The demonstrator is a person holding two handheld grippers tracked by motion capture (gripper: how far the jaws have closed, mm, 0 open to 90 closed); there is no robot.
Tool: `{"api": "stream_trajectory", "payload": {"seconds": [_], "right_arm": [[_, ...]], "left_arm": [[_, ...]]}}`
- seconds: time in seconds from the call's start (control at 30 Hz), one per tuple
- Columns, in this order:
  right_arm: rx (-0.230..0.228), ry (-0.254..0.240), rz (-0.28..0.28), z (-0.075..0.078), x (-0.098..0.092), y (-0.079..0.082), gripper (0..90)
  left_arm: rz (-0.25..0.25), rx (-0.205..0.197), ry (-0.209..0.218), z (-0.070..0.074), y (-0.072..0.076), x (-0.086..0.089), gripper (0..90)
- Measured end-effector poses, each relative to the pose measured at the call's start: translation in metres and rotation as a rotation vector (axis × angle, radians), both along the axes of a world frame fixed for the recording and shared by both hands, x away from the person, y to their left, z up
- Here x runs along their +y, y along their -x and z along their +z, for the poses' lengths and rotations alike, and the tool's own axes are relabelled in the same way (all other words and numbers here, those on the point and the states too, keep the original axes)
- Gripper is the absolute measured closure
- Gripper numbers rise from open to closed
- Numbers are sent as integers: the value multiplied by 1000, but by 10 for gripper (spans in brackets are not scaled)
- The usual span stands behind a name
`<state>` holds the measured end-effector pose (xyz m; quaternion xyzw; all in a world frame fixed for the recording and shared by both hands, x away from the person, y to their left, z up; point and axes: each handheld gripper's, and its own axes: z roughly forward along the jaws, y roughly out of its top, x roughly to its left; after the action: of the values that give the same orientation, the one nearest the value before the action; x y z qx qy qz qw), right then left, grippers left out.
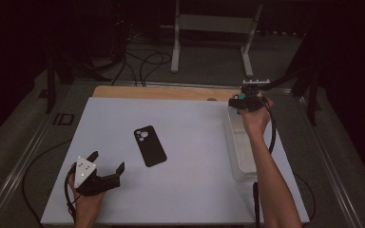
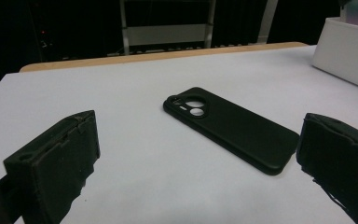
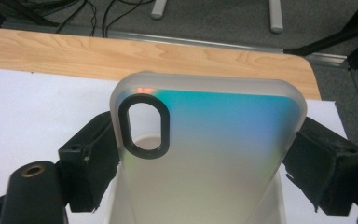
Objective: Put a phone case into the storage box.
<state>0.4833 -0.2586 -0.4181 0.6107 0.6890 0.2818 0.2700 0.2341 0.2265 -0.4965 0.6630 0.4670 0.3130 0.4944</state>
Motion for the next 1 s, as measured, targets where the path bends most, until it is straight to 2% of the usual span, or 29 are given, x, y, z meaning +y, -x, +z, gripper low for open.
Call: {"api": "stream_trajectory", "payload": {"seconds": [0.13, 0.37, 0.53, 0.67, 0.77, 0.83, 1.0], "right_arm": [[21, -8, -17, -4, -1, -1, 163], [57, 14, -22, -12, -2, -4, 162], [63, 13, -26, -15, -3, -7, 162], [64, 8, -31, -15, -2, -8, 153], [65, -11, -21, -15, -2, -9, 114], [48, -10, -36, -12, -2, -7, 82], [17, -22, -20, -3, -1, -4, 81]], "left_arm": [[5, 2, 3, 0, 0, 1, 0], [2, 0, 2, 0, 0, 0, 0], [-1, 0, 3, 0, 0, 0, 0], [-3, -1, 0, 0, 0, 0, 0], [-1, -1, 4, 0, 0, 0, 0], [3, -3, 3, 1, 0, 1, 0], [8, -8, 5, 1, 1, 2, 0]]}}
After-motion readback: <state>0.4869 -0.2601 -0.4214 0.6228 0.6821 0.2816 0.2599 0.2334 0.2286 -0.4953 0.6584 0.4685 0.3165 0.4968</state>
